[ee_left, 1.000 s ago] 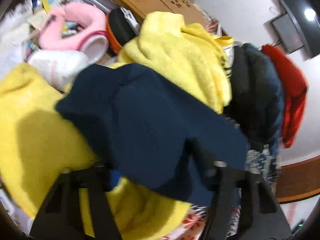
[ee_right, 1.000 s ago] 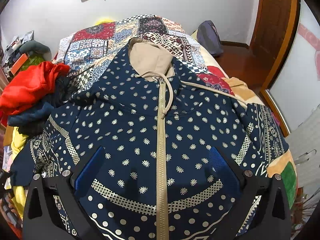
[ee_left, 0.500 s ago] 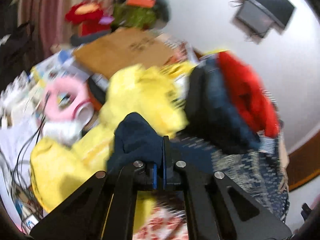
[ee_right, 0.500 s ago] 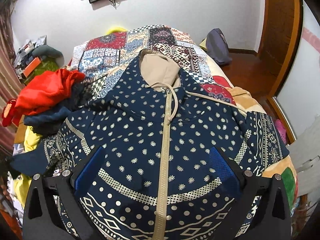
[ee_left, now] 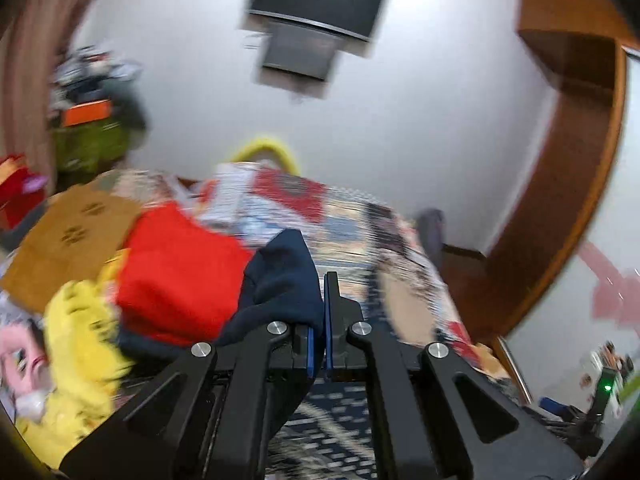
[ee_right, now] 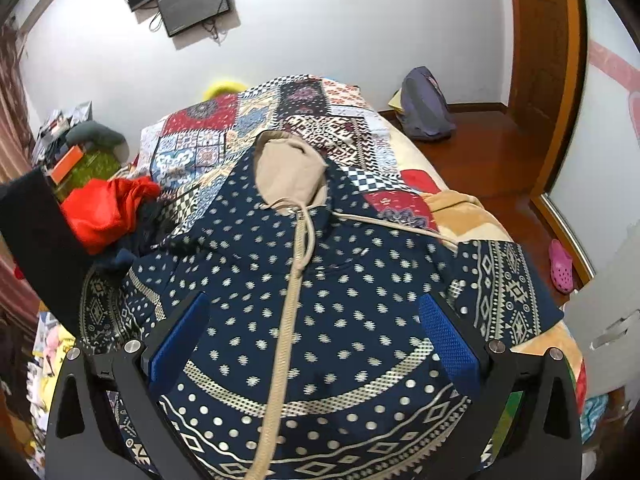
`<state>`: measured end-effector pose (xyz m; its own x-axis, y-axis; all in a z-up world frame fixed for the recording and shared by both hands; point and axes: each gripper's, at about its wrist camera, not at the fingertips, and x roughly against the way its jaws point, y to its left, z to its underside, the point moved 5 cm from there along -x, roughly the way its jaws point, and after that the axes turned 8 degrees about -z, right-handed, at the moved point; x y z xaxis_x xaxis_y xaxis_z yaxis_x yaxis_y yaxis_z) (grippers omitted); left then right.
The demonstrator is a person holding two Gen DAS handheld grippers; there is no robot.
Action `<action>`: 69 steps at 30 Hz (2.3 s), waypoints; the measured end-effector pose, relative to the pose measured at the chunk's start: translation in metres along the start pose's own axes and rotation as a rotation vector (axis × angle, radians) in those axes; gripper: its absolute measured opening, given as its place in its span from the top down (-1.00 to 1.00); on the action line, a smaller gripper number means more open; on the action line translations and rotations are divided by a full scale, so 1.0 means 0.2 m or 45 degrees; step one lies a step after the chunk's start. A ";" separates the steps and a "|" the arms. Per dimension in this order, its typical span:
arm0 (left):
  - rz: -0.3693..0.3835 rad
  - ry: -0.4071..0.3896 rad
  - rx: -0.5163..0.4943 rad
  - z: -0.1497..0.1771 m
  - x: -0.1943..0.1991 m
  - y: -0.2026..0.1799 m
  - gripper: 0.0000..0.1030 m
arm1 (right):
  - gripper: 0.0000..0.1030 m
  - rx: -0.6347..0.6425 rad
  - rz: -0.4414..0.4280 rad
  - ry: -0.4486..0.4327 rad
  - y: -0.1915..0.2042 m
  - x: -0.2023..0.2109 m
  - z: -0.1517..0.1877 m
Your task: Fold large clothes
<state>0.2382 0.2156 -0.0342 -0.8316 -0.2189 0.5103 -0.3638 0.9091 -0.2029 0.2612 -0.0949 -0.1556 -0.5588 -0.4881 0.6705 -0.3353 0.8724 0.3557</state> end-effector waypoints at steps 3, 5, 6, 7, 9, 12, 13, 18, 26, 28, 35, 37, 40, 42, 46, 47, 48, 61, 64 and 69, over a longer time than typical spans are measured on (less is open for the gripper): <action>0.071 0.021 -0.100 0.03 -0.08 -0.28 0.96 | -1.00 -0.039 -0.011 -0.001 -0.06 0.02 0.00; 0.147 0.073 -0.144 0.08 -0.15 -0.46 0.96 | -1.00 -0.063 -0.023 -0.006 -0.10 0.05 0.01; 0.174 0.097 -0.160 0.11 -0.18 -0.53 0.96 | -1.00 -0.072 -0.025 -0.010 -0.12 0.06 0.01; 0.206 0.136 -0.178 0.15 -0.22 -0.62 0.96 | -1.00 -0.075 -0.023 -0.011 -0.14 0.07 0.01; 0.279 0.214 -0.204 0.24 -0.29 -0.77 0.96 | -1.00 -0.076 -0.011 -0.009 -0.17 0.08 0.01; 0.319 0.301 -0.256 0.36 -0.38 -0.95 0.96 | -1.00 -0.090 0.008 -0.001 -0.23 0.09 0.02; 0.331 0.347 -0.288 0.43 -0.43 -1.02 0.96 | -1.00 -0.097 0.011 0.004 -0.25 0.09 0.03; 0.357 0.527 -0.372 0.70 -0.57 -1.22 0.96 | -1.00 -0.138 0.034 0.038 -0.35 0.08 0.08; 0.380 0.835 -0.512 1.11 -0.70 -1.34 0.88 | -1.00 -0.173 0.084 0.131 -0.48 0.01 0.17; 0.383 0.886 -0.543 1.15 -0.69 -1.34 0.63 | -1.00 -0.173 0.095 0.154 -0.50 -0.01 0.19; 0.389 0.735 -0.680 1.02 -0.49 -1.31 -0.12 | -1.00 -0.165 0.083 0.195 -0.48 -0.04 0.21; 0.382 0.642 -0.693 0.91 -0.40 -1.26 -0.21 | -1.00 -0.158 0.062 0.194 -0.45 -0.05 0.20; 0.335 0.547 -0.688 0.77 -0.34 -1.16 -0.42 | -1.00 -0.132 0.042 0.196 -0.39 -0.08 0.18; 0.287 0.487 -0.674 0.69 -0.31 -1.04 -0.60 | -1.00 -0.093 0.034 0.207 -0.34 -0.11 0.17; 0.104 0.414 -0.681 0.60 -0.31 -0.73 -0.72 | -1.00 0.032 0.023 0.262 -0.23 -0.21 0.16; 0.062 0.422 -0.679 0.61 -0.32 -0.65 -0.72 | -1.00 0.070 0.040 0.273 -0.20 -0.24 0.15; 0.040 0.431 -0.674 0.61 -0.33 -0.61 -0.72 | -1.00 0.096 0.058 0.275 -0.18 -0.26 0.15; -0.126 0.747 -0.474 1.05 -0.49 0.07 -0.72 | -0.50 0.373 0.077 0.429 0.03 -0.62 0.26; -0.082 0.795 -0.428 1.14 -0.50 0.08 -0.72 | -0.40 0.372 0.058 0.423 0.03 -0.64 0.27; -0.108 0.817 -0.352 1.23 -0.58 0.10 -0.73 | 0.32 0.336 -0.042 0.438 0.04 -0.67 0.26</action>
<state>0.2243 0.1721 -0.3025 -0.3624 -0.1178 0.9245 -0.2253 0.9736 0.0357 0.2938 -0.0231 -0.2759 -0.2746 -0.4393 0.8553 -0.5559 0.7984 0.2316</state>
